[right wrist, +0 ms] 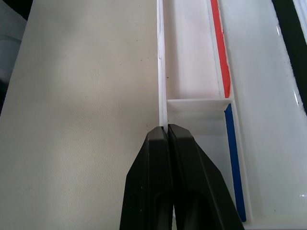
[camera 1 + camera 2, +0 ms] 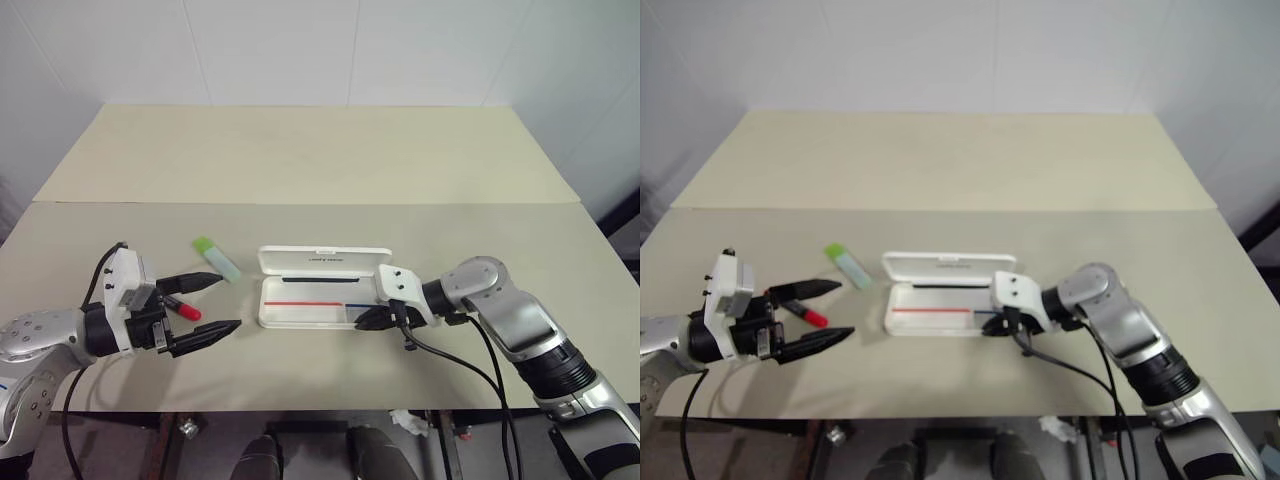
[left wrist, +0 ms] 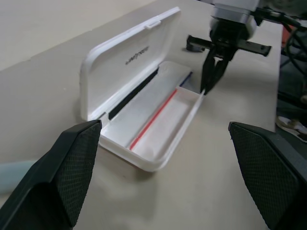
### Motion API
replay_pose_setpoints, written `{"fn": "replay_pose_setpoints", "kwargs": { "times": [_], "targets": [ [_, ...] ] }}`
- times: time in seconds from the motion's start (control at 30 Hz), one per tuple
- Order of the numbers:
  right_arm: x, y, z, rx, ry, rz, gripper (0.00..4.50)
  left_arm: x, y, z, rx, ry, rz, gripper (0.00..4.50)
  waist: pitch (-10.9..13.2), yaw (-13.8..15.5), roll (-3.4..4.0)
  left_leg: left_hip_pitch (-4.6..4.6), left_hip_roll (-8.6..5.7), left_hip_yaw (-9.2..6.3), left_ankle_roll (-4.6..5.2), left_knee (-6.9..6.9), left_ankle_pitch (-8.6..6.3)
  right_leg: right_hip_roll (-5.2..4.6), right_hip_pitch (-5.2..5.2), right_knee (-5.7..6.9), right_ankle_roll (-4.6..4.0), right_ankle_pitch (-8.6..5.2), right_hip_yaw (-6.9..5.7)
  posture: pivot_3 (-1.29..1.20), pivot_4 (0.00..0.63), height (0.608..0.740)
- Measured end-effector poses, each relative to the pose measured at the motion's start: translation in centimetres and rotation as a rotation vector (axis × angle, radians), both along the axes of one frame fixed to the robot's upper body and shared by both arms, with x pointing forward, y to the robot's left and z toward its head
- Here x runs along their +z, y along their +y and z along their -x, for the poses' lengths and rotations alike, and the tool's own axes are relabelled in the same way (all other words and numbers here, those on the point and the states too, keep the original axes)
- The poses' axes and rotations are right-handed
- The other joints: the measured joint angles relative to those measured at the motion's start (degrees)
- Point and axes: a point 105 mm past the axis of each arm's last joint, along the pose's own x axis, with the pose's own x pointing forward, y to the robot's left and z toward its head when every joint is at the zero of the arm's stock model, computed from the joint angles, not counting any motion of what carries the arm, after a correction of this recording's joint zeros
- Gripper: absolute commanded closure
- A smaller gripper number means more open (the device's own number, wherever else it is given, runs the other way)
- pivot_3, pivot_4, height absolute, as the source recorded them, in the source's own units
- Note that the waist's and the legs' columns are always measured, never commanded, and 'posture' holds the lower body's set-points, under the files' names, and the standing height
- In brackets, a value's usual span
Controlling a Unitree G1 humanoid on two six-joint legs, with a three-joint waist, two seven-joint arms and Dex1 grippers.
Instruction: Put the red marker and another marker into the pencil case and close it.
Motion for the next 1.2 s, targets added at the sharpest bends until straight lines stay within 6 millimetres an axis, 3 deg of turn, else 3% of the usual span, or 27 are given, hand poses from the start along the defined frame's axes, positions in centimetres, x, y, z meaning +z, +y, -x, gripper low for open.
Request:
{"fn": "replay_pose_setpoints", "kwargs": {
  "times": [0.37, 0.7, 0.83, 0.93, 1.2],
  "targets": [
    [0.2, 0.0, -0.3, 0.005, -0.016, -0.003, 0.04, 0.3, 0.2, 0.1, -0.002, -0.010, -0.010, 0.00, 0.0, 0.4, 0.00, -0.02, 0.01, 0.00, 0.00, -0.03, 0.00, -0.01, 0.00, -0.06, -0.02, -0.01, -0.01, 0.00, 0.150, 0.740],
    [0.8, -0.4, 0.1, 0.024, 0.015, -0.031, 0.04, 0.1, 0.3, -0.3, 0.052, -0.034, -0.003, 0.00, 0.0, 0.4, 0.00, -0.02, 0.01, 0.00, 0.01, -0.04, -0.01, -0.01, 0.00, -0.07, -0.01, -0.01, -0.01, 0.00, 0.150, 0.740],
    [2.9, -0.5, 0.3, 0.065, -0.049, -0.138, 0.04, 0.2, 0.2, -0.5, 0.107, -0.069, 0.004, 0.00, 0.0, 0.5, 0.00, -0.02, 0.00, -0.01, 0.01, -0.04, -0.01, -0.02, 0.02, -0.08, 0.00, 0.00, -0.01, 0.00, 0.150, 0.740],
    [4.9, -1.2, 0.0, 0.083, -0.148, -0.220, 0.04, 0.2, 1.0, -1.2, 0.199, -0.091, 0.000, 0.00, 0.0, 0.5, -0.02, 0.00, 0.00, -0.01, 0.01, -0.03, -0.01, -0.01, 0.05, -0.07, 0.01, 0.00, -0.02, 0.00, 0.150, 0.740],
    [5.8, -4.1, -1.6, 0.036, -0.149, -0.310, 0.04, 0.1, 1.0, -3.3, 0.487, -0.151, 0.078, 0.00, 0.0, 0.6, -0.02, 0.00, -0.02, -0.01, 0.02, 0.05, -0.01, -0.02, 0.09, -0.05, 0.08, 0.04, -0.01, 0.00, 0.150, 0.740]
  ]
}}
